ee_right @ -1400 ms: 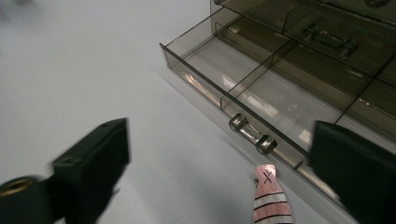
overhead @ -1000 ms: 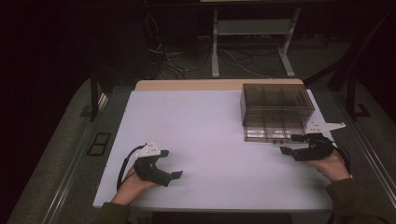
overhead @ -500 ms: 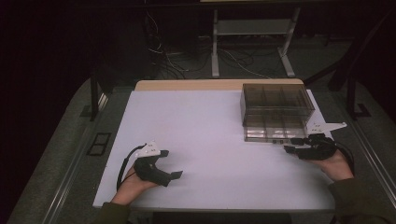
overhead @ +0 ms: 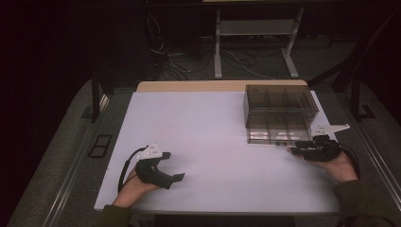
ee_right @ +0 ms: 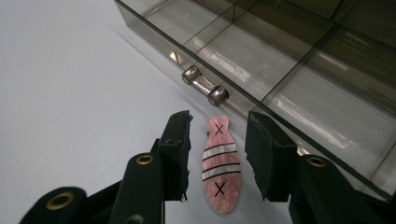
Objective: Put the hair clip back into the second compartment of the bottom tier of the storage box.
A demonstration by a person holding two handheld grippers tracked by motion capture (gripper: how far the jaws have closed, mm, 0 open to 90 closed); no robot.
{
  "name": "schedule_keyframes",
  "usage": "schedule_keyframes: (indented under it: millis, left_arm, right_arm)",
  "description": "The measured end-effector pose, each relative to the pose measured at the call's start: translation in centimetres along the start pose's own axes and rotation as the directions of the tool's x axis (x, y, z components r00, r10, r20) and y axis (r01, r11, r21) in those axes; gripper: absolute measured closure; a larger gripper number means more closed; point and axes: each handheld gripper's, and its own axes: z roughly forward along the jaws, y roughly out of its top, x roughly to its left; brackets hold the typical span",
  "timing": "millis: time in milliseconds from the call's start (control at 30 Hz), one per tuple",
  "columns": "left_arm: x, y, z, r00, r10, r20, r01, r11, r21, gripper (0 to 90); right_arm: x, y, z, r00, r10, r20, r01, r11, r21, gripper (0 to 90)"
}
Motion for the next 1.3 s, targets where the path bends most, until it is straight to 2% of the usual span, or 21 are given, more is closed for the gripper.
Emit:
schedule_keyframes:
  millis: [533, 733, 967, 1300]
  left_arm:
    - [-0.1, 0.0, 0.0, 1.0, -0.002, -0.001, 0.002, 1.0, 0.001, 0.0]
    - [-0.1, 0.0, 0.0, 1.0, 0.0, -0.001, 0.0, 1.0, 0.001, 0.0]
    - [-0.1, 0.0, -0.1, 1.0, 0.003, 0.0, -0.003, 1.0, 0.001, 0.0]
    - [-0.1, 0.0, -0.1, 1.0, 0.003, 0.0, -0.003, 1.0, 0.0, 0.0]
  right_arm:
    - [-0.4, -0.7, 1.1, 0.9999, -0.007, -0.01, 0.008, 0.999, 0.053, 59.7]
    - [-0.2, -0.7, 1.1, 0.9998, -0.018, -0.005, 0.018, 0.998, 0.055, 60.9]
    - [-0.1, -0.7, 1.1, 0.9992, -0.036, 0.017, 0.035, 0.998, 0.06, 66.4]
    - [0.0, -0.8, 1.1, 0.9985, -0.049, 0.023, 0.048, 0.997, 0.057, 67.6]
